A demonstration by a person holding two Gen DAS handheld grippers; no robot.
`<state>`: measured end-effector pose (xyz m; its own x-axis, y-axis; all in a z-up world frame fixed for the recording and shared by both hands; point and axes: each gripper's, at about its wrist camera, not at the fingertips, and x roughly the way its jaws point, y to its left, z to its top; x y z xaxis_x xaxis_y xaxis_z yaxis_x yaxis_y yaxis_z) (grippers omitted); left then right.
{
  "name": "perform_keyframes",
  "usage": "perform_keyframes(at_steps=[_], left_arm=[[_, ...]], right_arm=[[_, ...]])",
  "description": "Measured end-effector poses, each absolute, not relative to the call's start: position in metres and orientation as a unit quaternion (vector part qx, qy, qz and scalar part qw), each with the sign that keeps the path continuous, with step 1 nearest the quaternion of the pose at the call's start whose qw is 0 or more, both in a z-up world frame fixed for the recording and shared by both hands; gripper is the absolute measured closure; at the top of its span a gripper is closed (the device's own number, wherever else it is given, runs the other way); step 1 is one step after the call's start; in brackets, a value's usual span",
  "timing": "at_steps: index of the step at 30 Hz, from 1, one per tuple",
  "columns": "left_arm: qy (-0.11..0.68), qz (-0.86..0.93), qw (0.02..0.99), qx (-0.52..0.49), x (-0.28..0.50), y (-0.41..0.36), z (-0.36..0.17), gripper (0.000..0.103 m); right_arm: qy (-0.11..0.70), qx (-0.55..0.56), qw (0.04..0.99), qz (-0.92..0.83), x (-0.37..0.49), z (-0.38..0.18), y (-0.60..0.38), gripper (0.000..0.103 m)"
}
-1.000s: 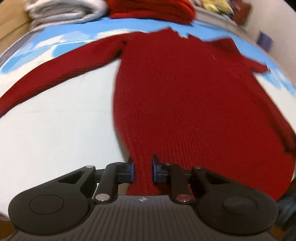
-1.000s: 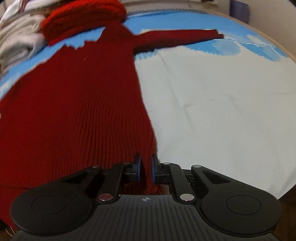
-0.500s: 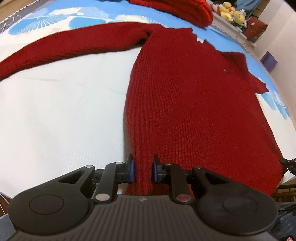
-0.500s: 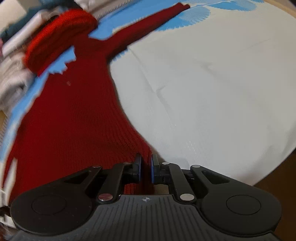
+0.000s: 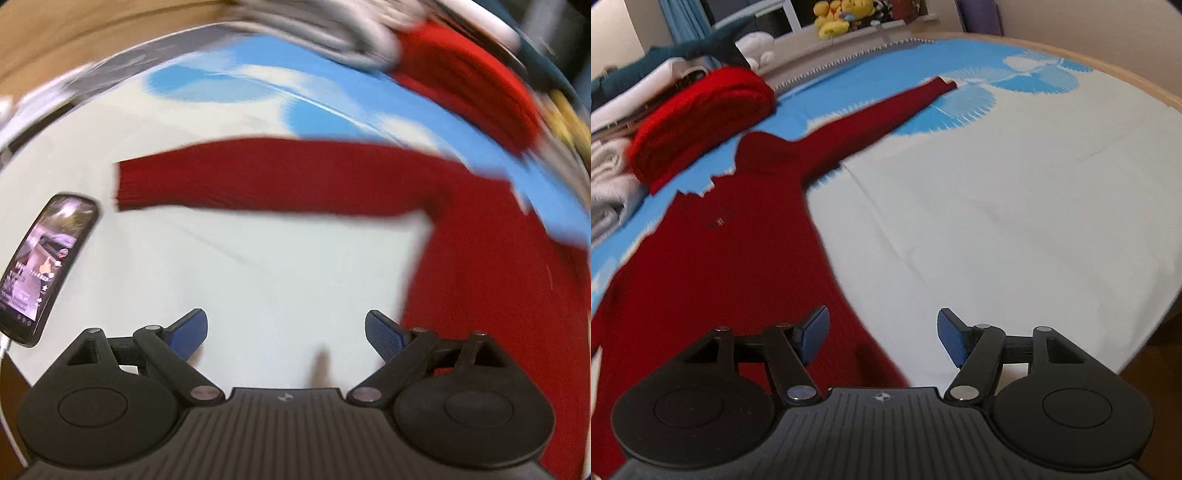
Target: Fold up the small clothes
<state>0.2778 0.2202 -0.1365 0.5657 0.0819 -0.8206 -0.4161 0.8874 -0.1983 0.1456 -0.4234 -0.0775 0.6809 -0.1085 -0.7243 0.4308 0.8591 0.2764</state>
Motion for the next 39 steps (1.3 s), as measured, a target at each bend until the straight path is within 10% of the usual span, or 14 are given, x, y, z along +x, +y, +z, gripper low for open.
perform_keyframes(at_steps=[11, 12, 16, 31, 39], left_arm=[[0.424, 0.185, 0.804, -0.372, 0.403, 0.274, -0.186, 0.008], [0.403, 0.207, 0.802, -0.389, 0.404, 0.278, -0.184, 0.013], [0.340, 0.294, 0.791, -0.414, 0.408, 0.304, -0.170, 0.091], [0.294, 0.334, 0.817, -0.368, 0.434, 0.341, -0.133, 0.093], [0.267, 0.245, 0.908, -0.208, 0.471, 0.217, -0.054, 0.093]], right_arm=[[0.397, 0.239, 0.876, -0.137, 0.214, -0.087, -0.353, 0.037], [0.399, 0.225, 0.879, -0.136, 0.216, -0.087, -0.345, 0.037], [0.401, 0.174, 0.890, -0.129, 0.225, -0.087, -0.326, 0.039], [0.390, 0.104, 0.906, -0.129, 0.232, -0.086, -0.310, 0.050], [0.377, 0.140, 0.905, -0.139, 0.219, -0.078, -0.334, 0.049]])
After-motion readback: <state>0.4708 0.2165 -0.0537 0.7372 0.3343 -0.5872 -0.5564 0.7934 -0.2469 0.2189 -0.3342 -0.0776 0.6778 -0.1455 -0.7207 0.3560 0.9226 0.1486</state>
